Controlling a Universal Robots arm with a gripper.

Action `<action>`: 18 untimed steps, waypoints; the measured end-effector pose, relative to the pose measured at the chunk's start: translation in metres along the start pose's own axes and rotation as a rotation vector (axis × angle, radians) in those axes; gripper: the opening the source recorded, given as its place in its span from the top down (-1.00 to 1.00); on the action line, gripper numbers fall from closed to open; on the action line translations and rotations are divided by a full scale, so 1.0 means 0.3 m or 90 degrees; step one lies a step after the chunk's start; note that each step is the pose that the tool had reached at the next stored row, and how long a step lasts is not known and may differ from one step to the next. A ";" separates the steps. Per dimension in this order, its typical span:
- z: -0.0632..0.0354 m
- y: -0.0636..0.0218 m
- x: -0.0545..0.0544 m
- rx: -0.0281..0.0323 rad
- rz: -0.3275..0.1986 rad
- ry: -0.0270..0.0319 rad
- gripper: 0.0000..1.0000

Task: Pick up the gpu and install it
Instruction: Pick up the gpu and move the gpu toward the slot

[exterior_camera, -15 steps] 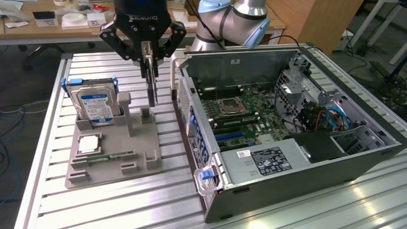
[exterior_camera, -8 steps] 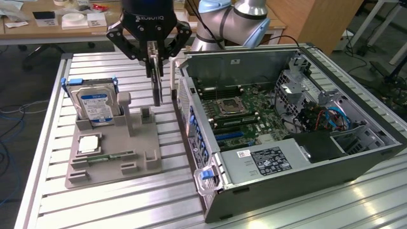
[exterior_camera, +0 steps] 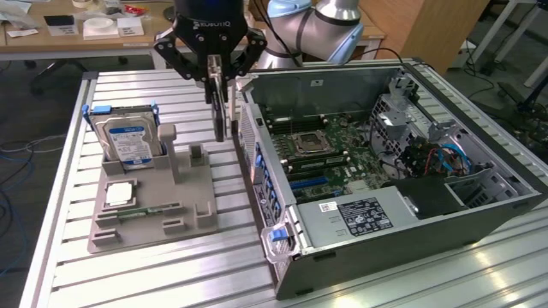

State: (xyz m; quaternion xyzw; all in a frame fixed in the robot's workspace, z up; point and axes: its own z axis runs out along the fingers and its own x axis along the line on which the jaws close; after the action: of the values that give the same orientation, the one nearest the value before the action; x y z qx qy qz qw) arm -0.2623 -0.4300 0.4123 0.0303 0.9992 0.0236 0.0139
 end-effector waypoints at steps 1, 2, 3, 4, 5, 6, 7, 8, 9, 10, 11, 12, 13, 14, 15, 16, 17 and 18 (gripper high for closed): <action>0.000 0.000 -0.005 0.0000 0.000 0.0000 0.47; 0.000 0.001 -0.011 0.0000 0.000 0.0000 0.47; 0.001 0.001 -0.017 0.0000 0.000 0.0000 0.47; 0.001 0.001 -0.023 0.0000 0.000 0.0000 0.47; 0.001 0.002 -0.030 0.0000 0.000 0.0000 0.47; 0.001 0.002 -0.037 0.0000 0.000 0.0000 0.47; 0.001 0.003 -0.043 -0.0001 0.000 0.0000 0.47; 0.001 0.003 -0.050 0.0000 0.000 0.0000 0.47; 0.002 0.003 -0.056 0.0000 0.000 0.0000 0.47; 0.002 0.004 -0.063 0.0000 0.000 0.0000 0.47; 0.002 0.004 -0.071 0.0000 0.000 0.0000 0.47; 0.002 0.005 -0.078 0.0000 0.000 0.0000 0.47; 0.002 0.005 -0.086 0.0000 0.000 0.0000 0.47; 0.003 0.006 -0.094 0.0000 0.000 0.0000 0.47; 0.003 0.006 -0.102 -0.0001 0.000 0.0000 0.47; 0.003 0.007 -0.110 -0.0001 0.000 0.0001 0.47; 0.004 0.007 -0.119 0.0000 0.000 0.0002 0.47; 0.004 0.008 -0.128 0.0000 0.000 0.0003 0.47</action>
State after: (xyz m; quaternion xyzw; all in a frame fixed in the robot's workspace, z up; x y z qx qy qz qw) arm -0.2240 -0.4300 0.4123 0.0303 0.9992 0.0237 0.0137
